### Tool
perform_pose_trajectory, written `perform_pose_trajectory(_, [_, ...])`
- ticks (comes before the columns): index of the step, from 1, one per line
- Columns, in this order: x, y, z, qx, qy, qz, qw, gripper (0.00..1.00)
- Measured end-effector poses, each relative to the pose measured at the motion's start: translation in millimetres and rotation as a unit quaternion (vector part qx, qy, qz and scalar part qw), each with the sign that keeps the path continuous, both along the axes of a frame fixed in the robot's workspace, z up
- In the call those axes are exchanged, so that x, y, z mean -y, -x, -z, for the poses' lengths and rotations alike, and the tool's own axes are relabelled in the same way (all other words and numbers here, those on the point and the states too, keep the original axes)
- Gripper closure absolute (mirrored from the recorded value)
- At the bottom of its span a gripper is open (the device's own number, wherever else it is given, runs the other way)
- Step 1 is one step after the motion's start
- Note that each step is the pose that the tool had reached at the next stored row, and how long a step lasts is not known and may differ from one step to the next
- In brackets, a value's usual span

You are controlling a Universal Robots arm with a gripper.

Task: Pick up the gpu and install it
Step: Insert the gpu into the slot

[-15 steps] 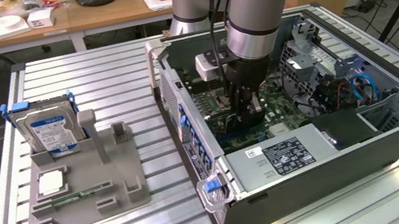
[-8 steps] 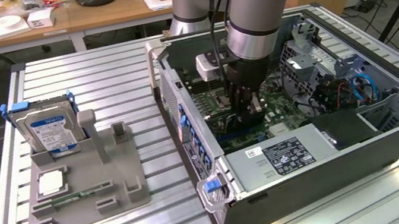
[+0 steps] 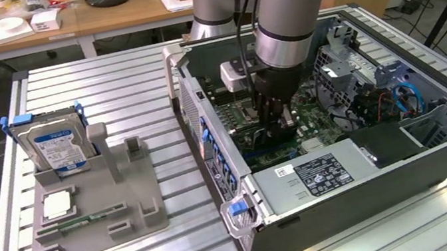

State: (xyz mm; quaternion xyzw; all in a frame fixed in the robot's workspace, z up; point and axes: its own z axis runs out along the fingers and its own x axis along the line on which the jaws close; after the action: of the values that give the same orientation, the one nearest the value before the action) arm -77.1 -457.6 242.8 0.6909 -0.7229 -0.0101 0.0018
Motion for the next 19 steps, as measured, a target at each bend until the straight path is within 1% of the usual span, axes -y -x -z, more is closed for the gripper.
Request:
perform_pose_trajectory(4, [0.0,1.9,1.2,0.0001,0.0,0.0,1.0,0.74])
perform_pose_trajectory(9, [0.0,4.0,5.6,0.0001,-0.0001,0.0,1.0,0.74])
perform_pose_trajectory(19, [-0.1,4.2,6.0,0.0,-0.0002,0.0,1.0,0.74])
